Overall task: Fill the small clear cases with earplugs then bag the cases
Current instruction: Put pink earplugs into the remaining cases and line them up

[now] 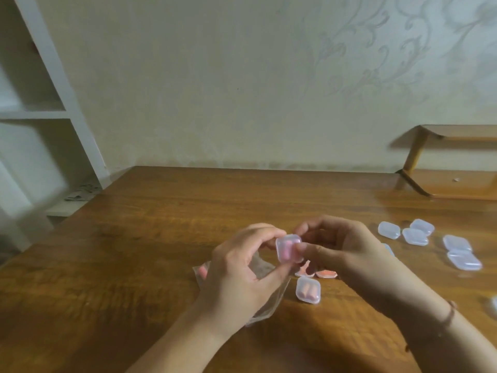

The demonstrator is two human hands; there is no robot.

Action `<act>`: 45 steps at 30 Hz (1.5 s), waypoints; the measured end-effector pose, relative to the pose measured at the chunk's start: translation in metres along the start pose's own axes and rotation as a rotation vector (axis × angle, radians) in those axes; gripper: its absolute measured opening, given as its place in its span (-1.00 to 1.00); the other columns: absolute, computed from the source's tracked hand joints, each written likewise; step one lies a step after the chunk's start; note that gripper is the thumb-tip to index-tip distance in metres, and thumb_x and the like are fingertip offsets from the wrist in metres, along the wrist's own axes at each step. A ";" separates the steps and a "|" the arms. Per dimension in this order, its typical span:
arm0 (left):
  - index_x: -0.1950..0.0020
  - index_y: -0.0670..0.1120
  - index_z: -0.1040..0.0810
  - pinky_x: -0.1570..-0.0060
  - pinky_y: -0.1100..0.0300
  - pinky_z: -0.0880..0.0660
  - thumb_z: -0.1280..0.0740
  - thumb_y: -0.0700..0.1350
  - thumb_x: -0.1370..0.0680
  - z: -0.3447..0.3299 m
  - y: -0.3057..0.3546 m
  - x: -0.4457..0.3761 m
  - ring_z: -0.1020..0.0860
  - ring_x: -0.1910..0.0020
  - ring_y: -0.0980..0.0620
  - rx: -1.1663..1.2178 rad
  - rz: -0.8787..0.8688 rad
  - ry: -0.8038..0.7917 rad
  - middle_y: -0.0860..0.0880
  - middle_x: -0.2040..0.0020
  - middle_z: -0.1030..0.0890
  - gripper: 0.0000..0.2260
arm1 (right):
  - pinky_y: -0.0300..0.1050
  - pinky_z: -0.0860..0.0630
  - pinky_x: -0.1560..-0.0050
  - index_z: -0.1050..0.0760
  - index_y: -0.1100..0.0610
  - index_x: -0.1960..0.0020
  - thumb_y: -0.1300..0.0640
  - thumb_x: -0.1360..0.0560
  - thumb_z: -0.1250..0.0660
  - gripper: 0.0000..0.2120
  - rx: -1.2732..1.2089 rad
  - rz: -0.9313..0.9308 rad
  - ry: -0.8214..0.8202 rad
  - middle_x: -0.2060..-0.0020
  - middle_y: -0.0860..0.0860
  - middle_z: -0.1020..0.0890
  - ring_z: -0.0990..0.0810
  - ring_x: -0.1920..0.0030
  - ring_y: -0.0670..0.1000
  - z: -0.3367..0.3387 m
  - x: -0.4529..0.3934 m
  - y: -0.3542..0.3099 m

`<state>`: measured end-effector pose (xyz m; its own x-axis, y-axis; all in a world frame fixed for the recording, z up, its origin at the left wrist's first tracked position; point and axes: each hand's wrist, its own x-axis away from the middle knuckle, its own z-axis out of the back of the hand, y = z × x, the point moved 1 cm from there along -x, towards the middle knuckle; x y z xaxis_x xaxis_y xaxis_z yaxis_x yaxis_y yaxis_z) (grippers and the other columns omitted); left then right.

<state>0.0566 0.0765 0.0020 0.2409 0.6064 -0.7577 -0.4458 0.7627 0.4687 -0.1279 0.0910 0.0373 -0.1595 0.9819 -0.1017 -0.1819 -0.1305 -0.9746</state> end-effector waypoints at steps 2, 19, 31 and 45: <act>-0.26 -0.02 -0.56 -0.09 0.41 -0.49 -0.46 0.11 -0.43 -0.004 0.010 -0.002 -0.52 -0.15 0.27 -0.080 -0.010 -0.134 0.15 -0.13 -0.60 -0.55 | -0.12 -0.55 0.23 -0.60 0.20 0.02 0.26 -0.46 -0.44 -0.89 0.030 -0.049 -0.015 0.20 0.14 -0.71 -0.64 0.27 0.05 0.012 0.004 0.001; -0.09 0.06 -0.60 -0.24 0.20 -0.30 -0.22 0.02 -0.64 -0.042 0.044 -0.004 -0.48 -0.09 0.14 -0.497 -0.017 -0.572 0.12 -0.06 -0.59 -0.82 | -0.39 -0.49 0.25 -0.63 -0.08 0.14 -0.08 -0.36 -0.50 -0.87 0.660 -0.250 0.184 0.27 -0.19 -0.65 -0.59 0.21 -0.24 0.036 0.029 0.048; -0.06 0.05 -0.61 -0.04 0.12 -0.52 -0.26 0.07 -0.52 -0.079 0.070 -0.014 -0.51 -0.01 0.08 -0.410 -0.041 -0.546 0.13 0.04 -0.60 -0.79 | -0.46 -0.43 0.29 -0.65 -0.01 0.07 0.07 -0.47 -0.43 -0.95 0.679 0.035 0.395 0.34 -0.18 -0.61 -0.56 0.30 -0.23 0.065 0.049 0.037; -0.48 0.04 -0.30 -0.32 0.05 -0.43 -0.37 0.00 -0.56 -0.233 0.139 -0.031 -0.39 -0.38 0.00 -0.025 0.127 -0.826 -0.02 -0.37 -0.46 -0.49 | -0.30 -0.36 -0.18 -0.43 -0.13 -0.29 0.07 -0.34 -0.46 -0.45 0.976 -0.042 0.420 -0.10 -0.33 -0.48 -0.40 -0.19 -0.22 0.214 0.147 0.091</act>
<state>-0.2136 0.1111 -0.0155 0.7376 0.6648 -0.1182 -0.5292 0.6779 0.5103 -0.3756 0.1942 -0.0239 0.1788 0.9325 -0.3139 -0.9087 0.0342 -0.4161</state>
